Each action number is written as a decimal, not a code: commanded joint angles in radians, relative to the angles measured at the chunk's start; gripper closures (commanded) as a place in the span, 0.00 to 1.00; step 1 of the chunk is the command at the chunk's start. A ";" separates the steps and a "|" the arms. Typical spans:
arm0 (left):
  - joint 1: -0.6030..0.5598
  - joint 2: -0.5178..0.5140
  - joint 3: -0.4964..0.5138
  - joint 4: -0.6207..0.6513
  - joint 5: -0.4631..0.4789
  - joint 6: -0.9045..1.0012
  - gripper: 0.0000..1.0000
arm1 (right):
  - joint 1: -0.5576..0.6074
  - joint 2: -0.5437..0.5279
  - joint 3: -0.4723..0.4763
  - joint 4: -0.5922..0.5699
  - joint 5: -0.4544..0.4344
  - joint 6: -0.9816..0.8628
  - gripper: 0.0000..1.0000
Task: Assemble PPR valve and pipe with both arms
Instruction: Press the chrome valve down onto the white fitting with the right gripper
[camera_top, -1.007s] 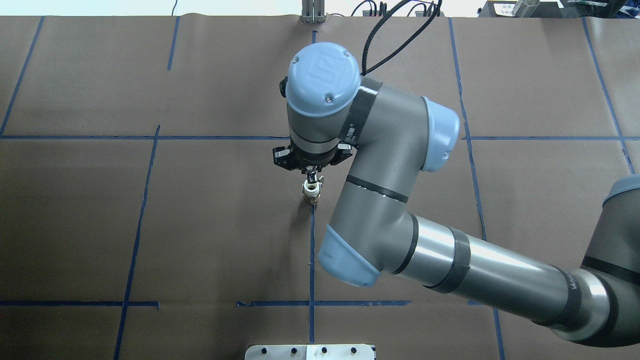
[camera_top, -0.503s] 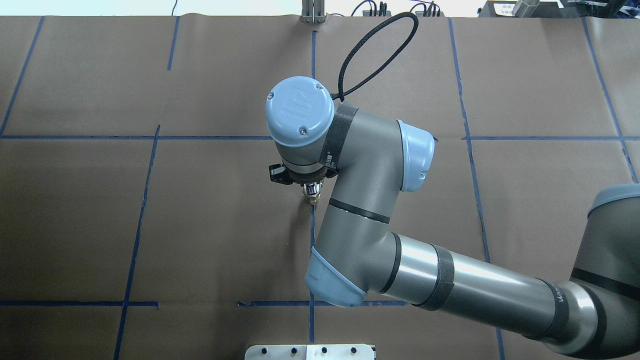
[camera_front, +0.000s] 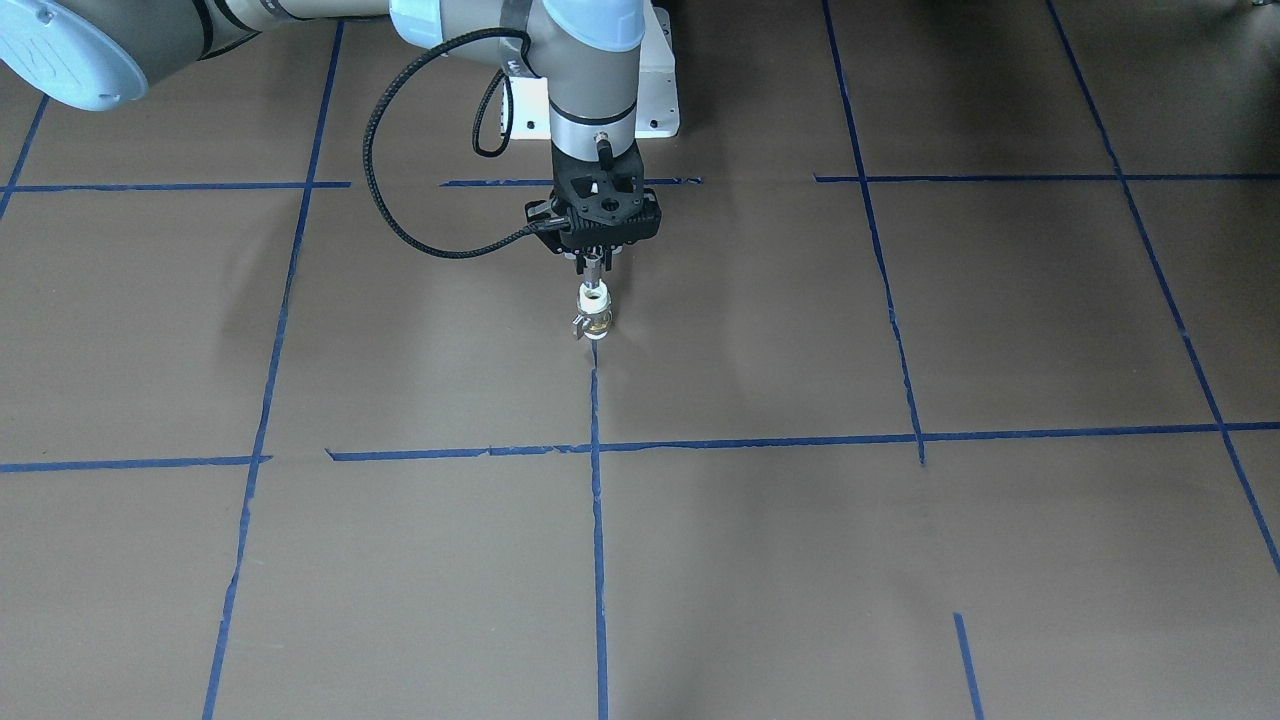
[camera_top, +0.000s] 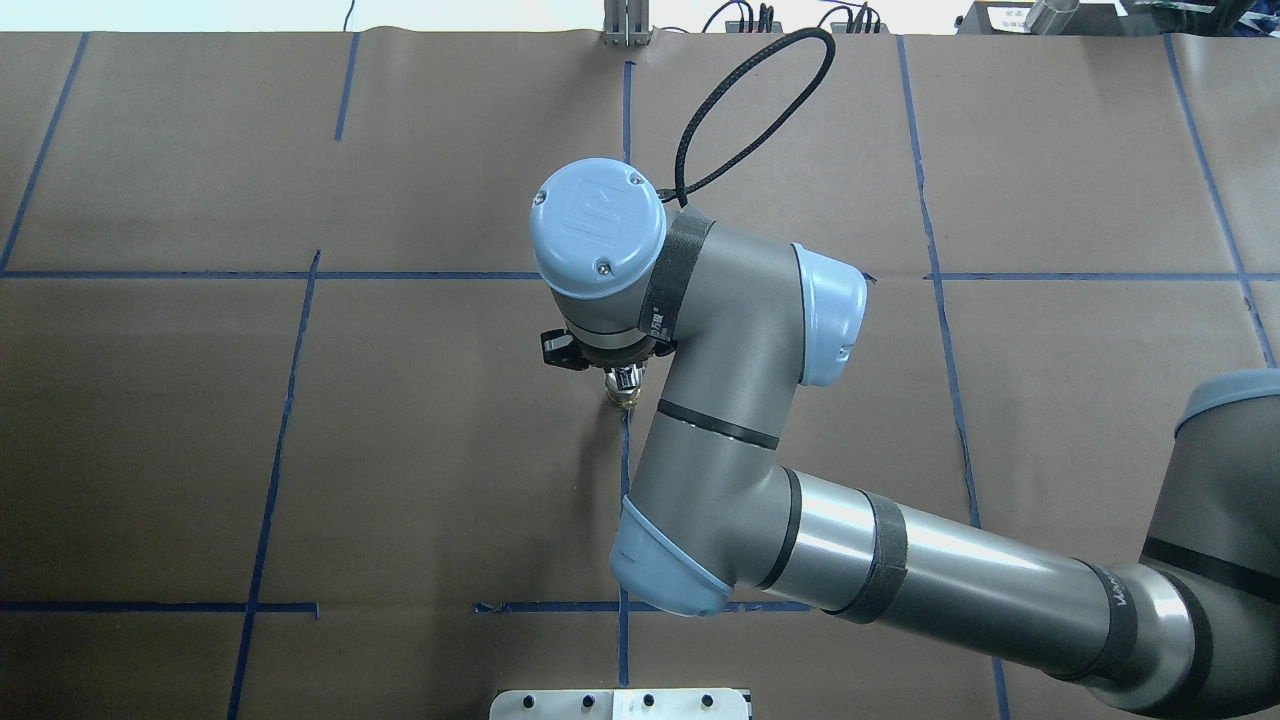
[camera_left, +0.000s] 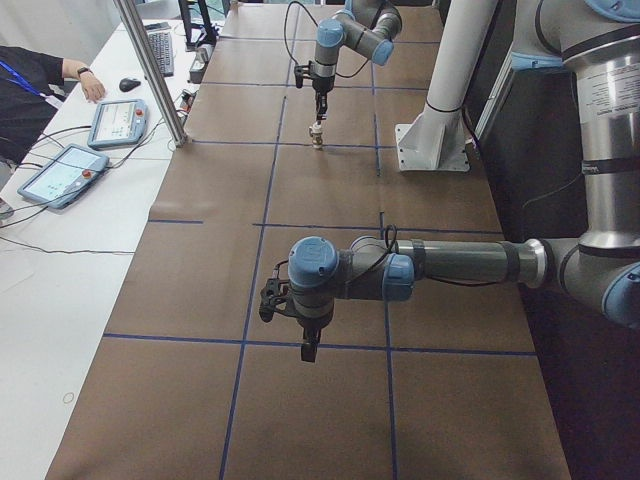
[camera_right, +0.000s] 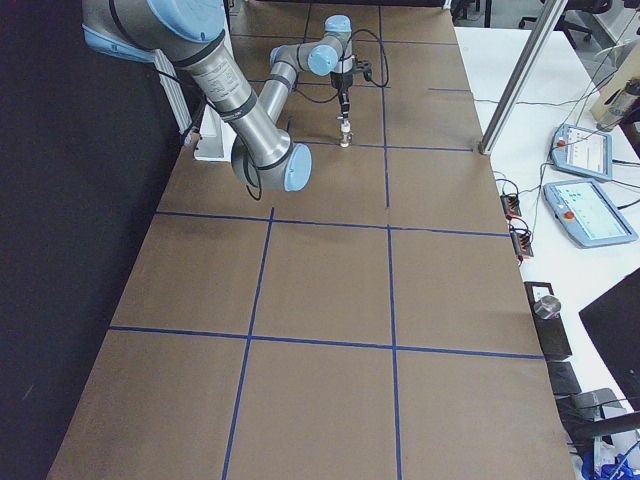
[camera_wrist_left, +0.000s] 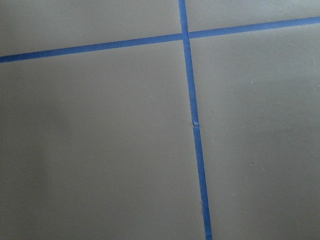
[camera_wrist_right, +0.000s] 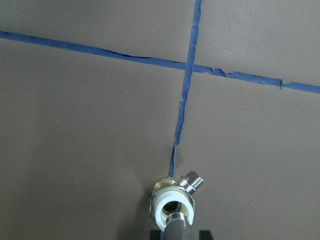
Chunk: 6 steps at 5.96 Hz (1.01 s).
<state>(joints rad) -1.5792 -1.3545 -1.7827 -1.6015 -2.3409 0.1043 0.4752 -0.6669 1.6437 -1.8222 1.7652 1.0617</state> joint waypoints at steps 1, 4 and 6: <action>0.001 0.000 0.005 0.000 -0.002 0.000 0.00 | -0.010 0.003 -0.013 0.000 -0.015 0.000 1.00; -0.001 0.000 0.006 0.000 -0.002 0.000 0.00 | -0.010 0.007 -0.015 0.000 -0.016 -0.006 1.00; -0.001 0.000 0.006 0.000 0.000 0.000 0.00 | -0.009 0.010 -0.013 0.000 -0.023 -0.014 1.00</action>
<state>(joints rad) -1.5799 -1.3545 -1.7764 -1.6015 -2.3420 0.1043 0.4658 -0.6581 1.6294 -1.8224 1.7462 1.0514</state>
